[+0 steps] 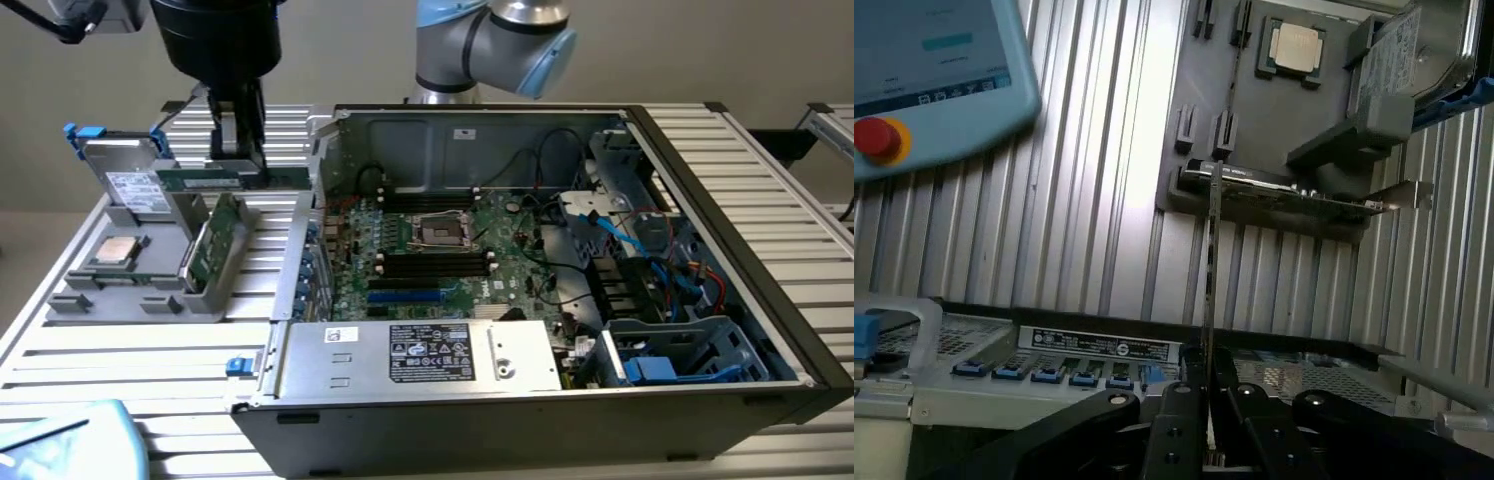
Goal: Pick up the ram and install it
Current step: 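Pick up the ram and move it above insertion slot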
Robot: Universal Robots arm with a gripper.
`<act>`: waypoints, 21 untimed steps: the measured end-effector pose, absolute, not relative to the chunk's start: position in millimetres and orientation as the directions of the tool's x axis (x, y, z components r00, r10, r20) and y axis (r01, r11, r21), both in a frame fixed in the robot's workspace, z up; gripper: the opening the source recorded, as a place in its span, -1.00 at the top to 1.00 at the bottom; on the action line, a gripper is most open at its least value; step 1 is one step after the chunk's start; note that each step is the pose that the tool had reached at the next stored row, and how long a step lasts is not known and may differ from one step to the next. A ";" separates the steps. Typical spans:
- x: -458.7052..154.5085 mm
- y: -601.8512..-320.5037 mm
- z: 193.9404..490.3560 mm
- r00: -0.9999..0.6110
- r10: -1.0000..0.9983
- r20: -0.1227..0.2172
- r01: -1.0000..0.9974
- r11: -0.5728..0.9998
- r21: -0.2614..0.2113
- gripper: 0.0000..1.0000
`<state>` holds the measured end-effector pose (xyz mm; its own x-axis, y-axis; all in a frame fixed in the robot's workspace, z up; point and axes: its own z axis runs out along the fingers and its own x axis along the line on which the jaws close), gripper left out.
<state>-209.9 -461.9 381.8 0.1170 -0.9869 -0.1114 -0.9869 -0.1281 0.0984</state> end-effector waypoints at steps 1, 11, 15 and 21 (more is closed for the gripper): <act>-205.1 -462.1 381.9 0.117 -0.987 -0.111 -0.987 -0.128 0.099 0.71; -159.8 -463.8 381.9 0.120 -0.987 -0.111 -0.986 -0.131 0.099 0.71; -141.4 -464.5 381.8 0.121 -0.986 -0.112 -0.986 -0.132 0.099 0.71; -110.1 -465.9 381.8 0.122 -0.986 -0.112 -0.986 -0.133 0.099 0.71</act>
